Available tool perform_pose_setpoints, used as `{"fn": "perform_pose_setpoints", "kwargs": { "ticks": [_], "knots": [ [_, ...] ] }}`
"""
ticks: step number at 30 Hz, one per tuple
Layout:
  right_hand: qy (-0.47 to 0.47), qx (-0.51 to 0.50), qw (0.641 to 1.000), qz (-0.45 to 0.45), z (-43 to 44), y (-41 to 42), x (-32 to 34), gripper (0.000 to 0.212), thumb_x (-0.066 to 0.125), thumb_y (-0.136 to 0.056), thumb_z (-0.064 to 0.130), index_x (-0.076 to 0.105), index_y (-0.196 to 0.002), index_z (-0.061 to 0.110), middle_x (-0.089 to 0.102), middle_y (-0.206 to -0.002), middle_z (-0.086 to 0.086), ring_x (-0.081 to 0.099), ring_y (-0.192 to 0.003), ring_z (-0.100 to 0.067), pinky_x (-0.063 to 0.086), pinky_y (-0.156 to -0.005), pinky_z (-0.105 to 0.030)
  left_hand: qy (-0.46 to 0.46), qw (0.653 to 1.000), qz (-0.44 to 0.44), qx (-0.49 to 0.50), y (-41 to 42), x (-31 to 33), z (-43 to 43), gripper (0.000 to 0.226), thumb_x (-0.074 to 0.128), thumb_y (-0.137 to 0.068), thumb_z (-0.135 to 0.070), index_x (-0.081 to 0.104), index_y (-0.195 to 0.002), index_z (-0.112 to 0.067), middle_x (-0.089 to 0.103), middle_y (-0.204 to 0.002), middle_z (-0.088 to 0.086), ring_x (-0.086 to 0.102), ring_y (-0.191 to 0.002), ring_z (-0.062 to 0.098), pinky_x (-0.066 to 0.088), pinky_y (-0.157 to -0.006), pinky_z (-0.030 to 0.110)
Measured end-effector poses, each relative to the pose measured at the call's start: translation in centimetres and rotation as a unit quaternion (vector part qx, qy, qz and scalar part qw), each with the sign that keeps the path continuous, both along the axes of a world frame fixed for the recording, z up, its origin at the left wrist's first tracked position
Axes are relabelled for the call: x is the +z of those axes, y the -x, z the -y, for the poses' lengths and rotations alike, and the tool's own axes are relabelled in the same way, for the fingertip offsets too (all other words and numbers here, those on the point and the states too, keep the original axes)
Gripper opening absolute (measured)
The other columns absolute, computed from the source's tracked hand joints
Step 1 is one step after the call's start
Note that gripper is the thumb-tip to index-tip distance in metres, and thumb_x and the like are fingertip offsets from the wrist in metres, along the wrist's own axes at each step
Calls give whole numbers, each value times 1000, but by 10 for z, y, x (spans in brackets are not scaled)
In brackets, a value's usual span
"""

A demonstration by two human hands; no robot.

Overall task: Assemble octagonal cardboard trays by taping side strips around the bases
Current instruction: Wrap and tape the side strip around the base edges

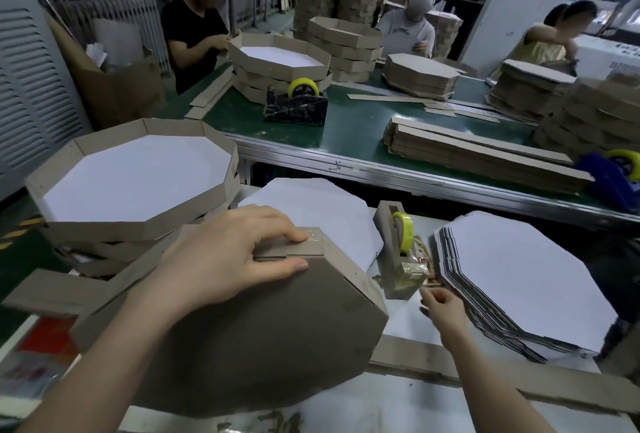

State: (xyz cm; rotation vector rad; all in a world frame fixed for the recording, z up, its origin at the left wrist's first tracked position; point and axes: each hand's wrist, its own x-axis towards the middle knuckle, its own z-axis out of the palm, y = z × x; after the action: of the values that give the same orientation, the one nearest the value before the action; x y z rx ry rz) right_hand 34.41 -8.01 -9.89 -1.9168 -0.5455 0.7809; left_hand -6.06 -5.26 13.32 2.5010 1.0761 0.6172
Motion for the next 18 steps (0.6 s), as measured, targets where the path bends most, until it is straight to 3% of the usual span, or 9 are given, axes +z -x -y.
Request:
{"fn": "perform_pose_setpoints", "kwargs": {
  "ticks": [3, 5, 8, 10, 12, 13, 15, 17, 18],
  "knots": [
    [-17, 53, 998, 7, -9, 26, 26, 11, 57, -95, -2, 66, -91, 4, 66, -87, -22, 63, -70, -25, 58, -74, -41, 1, 1000, -14, 5, 0, -1, 0, 56, 43, -71, -80, 65, -109, -46, 57, -113, -31, 46, -106, -9, 38, -79, 9],
    [-27, 93, 995, 37, -15, 44, 53, 12, 58, -95, -1, 70, -98, 3, 65, -76, -16, 60, -58, -18, 55, -58, -30, 9, 1000, -11, 6, 2, -1, 1, 57, 44, -71, -82, 65, -110, -46, 57, -112, -32, 48, -105, -8, 44, -83, 21],
    [-28, 180, 972, 149, -17, 73, 103, 17, 64, -95, 14, 73, -109, 18, 64, -71, 0, 52, -50, -5, 44, -48, -17, 23, 1000, 11, 6, 4, 0, 3, 53, 49, -70, -76, 66, -110, -44, 55, -105, -38, 47, -102, -13, 41, -81, 14],
    [-41, 257, 949, 176, -15, 94, 139, 42, 65, -94, 14, 57, -130, 35, 61, -63, 6, 46, -46, -5, 40, -47, -16, 26, 1000, 14, 12, 4, 1, 7, 49, 56, -73, -71, 63, -113, -45, 52, -100, -42, 47, -99, -16, 38, -77, 10],
    [-57, 303, 938, 160, -11, 117, 175, 68, 68, -91, 9, 31, -142, 37, 68, -65, 5, 48, -48, -9, 42, -49, -19, 35, 999, 15, 21, 5, 1, 9, 50, 60, -74, -69, 58, -117, -45, 52, -101, -38, 48, -98, -14, 39, -78, 12],
    [-69, 315, 928, 185, -8, 128, 192, 63, 70, -90, 10, 40, -143, 26, 71, -69, 3, 51, -51, -10, 43, -50, -19, 43, 998, 26, 26, 5, 0, 11, 50, 60, -74, -69, 55, -118, -45, 52, -103, -37, 49, -97, -15, 40, -80, 15],
    [-95, 338, 900, 258, 0, 150, 224, 35, 71, -89, 13, 64, -123, 12, 74, -73, 4, 55, -53, -4, 44, -55, -17, 53, 995, 69, 41, 5, -1, 13, 41, 55, -80, -66, 54, -115, -45, 52, -101, -40, 47, -95, -24, 43, -81, 19],
    [-130, 368, 876, 284, 10, 172, 250, 21, 70, -89, 14, 70, -110, 13, 74, -76, 5, 66, -67, -8, 52, -66, -27, 71, 986, 140, 62, 4, 0, 13, 28, 47, -92, -55, 56, -114, -41, 55, -104, -37, 48, -98, -22, 48, -86, 26],
    [-141, 390, 865, 283, 15, 182, 261, 23, 69, -90, 14, 69, -113, 15, 75, -79, 5, 70, -77, -17, 56, -75, -36, 85, 977, 180, 71, 4, 1, 13, 24, 43, -96, -49, 57, -113, -40, 58, -106, -33, 51, -101, -17, 49, -88, 27]
  ]
}}
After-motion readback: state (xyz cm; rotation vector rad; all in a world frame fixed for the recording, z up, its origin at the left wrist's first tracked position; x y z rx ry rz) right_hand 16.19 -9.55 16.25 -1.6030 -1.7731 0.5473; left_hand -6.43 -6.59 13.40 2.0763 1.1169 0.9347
